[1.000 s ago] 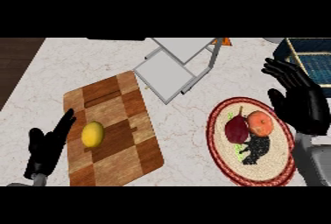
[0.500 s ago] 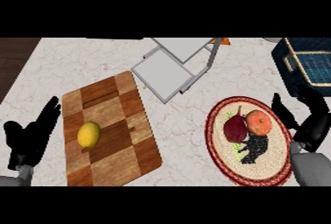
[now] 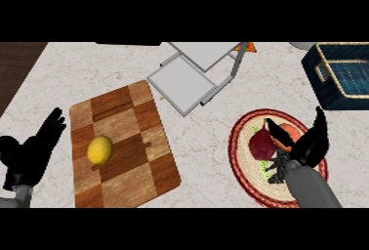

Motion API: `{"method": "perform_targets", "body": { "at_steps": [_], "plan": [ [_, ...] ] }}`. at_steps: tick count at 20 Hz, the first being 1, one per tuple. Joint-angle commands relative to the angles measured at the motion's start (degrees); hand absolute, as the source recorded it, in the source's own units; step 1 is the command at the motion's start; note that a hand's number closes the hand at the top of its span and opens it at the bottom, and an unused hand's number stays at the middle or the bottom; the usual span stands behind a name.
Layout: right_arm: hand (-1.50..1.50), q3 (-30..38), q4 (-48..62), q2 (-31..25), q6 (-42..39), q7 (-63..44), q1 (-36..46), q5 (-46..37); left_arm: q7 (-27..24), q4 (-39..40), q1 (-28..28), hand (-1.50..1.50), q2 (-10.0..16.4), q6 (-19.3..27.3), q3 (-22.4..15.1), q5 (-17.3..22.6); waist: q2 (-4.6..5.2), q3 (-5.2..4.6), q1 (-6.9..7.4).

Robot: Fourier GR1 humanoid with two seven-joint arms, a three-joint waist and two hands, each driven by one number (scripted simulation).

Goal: Pick the squash from the placemat and place it in the tiered shelf

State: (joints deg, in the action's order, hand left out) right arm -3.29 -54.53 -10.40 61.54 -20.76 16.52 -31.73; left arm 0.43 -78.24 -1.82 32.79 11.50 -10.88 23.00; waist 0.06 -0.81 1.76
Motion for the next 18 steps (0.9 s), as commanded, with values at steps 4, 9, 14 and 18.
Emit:
{"method": "perform_targets", "body": {
  "at_steps": [4, 9, 14, 18],
  "plan": [
    [-1.50, -1.5, 11.0, -2.1, -11.3, -19.4, 4.8, -11.1, 0.3, 0.6, -0.1, 0.00, -0.3, -0.2, 0.0, -0.1, -0.20, -0.20, -0.81],
    [-1.50, -5.9, 15.0, -2.6, -29.0, -32.4, 10.2, -13.9, 0.6, -0.1, 0.3, 0.00, 0.5, -0.8, 0.0, -0.1, -0.43, -0.12, 0.77],
    [-1.50, -10.4, 13.3, -1.6, -45.4, -46.9, 18.9, -17.3, 1.6, 0.5, -1.1, 0.00, -0.3, 0.0, 0.5, -0.2, -0.89, 0.30, -1.57],
    [-1.50, -10.7, 9.8, -2.8, -55.9, -53.9, 21.8, -16.8, 0.4, -1.4, 3.0, 0.00, 2.5, -3.2, 3.0, 2.0, -1.15, 0.56, -1.79]
  ]
}}
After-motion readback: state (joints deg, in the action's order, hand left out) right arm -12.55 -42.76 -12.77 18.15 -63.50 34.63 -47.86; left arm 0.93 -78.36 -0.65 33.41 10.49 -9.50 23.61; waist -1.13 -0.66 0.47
